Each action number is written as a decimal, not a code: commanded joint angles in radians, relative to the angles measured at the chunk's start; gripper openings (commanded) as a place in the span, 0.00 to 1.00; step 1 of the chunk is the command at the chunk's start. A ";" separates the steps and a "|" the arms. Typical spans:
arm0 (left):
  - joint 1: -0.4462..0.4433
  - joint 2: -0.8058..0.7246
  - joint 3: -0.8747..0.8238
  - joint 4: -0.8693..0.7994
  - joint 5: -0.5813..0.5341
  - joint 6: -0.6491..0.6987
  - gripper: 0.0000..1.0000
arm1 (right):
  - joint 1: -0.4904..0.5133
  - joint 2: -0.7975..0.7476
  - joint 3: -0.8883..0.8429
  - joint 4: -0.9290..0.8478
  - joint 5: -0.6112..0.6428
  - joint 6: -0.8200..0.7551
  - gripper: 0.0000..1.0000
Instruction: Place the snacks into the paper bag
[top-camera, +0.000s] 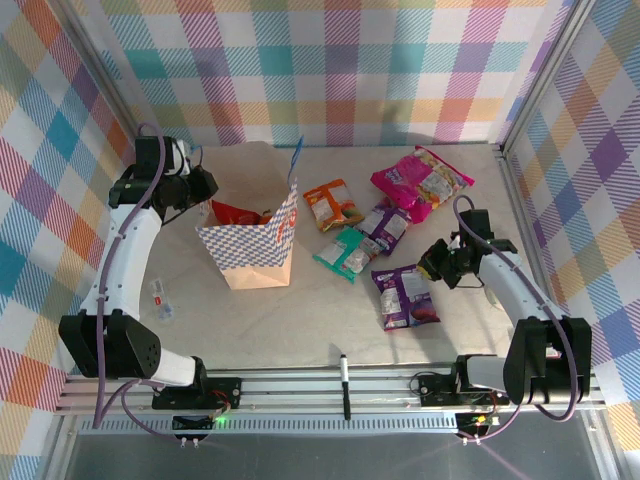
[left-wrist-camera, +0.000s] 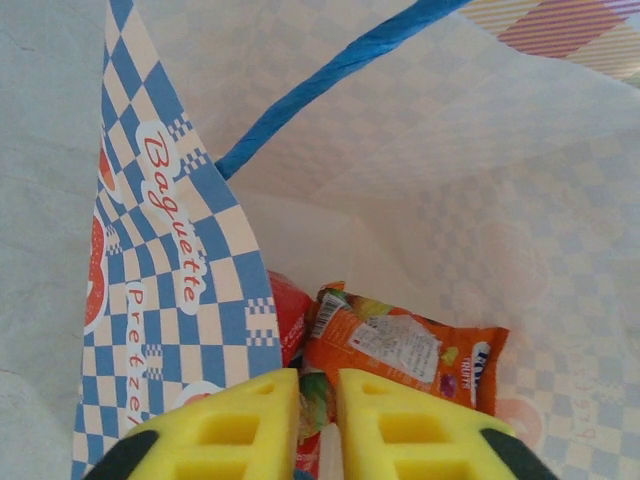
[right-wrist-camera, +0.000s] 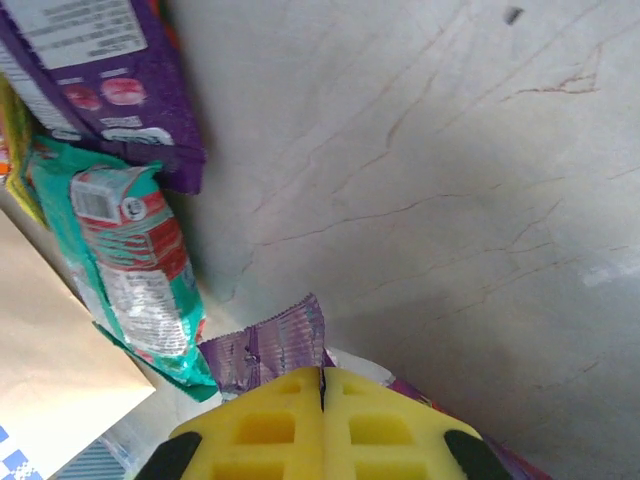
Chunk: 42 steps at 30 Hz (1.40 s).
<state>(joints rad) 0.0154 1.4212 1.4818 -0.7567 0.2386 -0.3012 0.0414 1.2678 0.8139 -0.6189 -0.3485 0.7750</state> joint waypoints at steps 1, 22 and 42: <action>0.001 -0.031 0.013 -0.027 0.013 -0.012 0.22 | 0.033 -0.021 0.075 -0.054 0.034 -0.032 0.00; 0.002 -0.066 0.064 -0.079 -0.097 0.007 0.35 | 0.182 -0.058 0.379 -0.199 0.137 -0.078 0.00; 0.006 -0.068 0.085 -0.052 -0.101 -0.003 0.32 | 0.373 0.025 0.837 -0.300 0.223 -0.168 0.00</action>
<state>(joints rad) 0.0154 1.3594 1.5360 -0.8173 0.1436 -0.2989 0.3992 1.2854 1.5974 -0.9096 -0.1383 0.6334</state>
